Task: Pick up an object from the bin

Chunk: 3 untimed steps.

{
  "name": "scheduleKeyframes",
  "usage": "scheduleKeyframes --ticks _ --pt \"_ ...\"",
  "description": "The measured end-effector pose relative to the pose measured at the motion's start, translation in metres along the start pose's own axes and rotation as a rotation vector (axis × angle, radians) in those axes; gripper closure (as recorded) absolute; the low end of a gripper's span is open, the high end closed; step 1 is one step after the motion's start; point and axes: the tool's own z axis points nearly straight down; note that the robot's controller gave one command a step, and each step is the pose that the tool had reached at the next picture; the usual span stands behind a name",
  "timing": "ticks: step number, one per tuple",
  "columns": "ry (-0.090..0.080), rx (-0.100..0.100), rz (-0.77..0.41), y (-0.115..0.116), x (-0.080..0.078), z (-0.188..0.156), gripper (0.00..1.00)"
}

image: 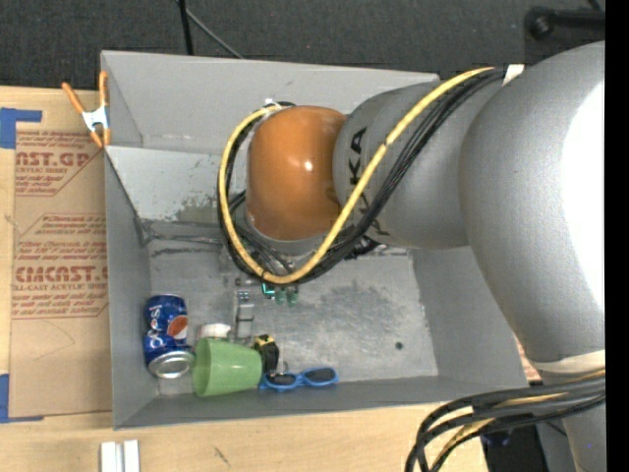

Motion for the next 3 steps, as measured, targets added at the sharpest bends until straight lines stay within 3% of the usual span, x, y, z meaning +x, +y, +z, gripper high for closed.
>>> scheduleKeyframes --ticks 1,2,3 --pt "-0.011 0.001 -0.201 -0.046 0.056 0.075 0.00" --pt "-0.009 0.002 -0.594 0.027 0.053 0.045 0.00" --pt "-0.007 0.007 -0.864 0.047 0.058 0.044 0.00"
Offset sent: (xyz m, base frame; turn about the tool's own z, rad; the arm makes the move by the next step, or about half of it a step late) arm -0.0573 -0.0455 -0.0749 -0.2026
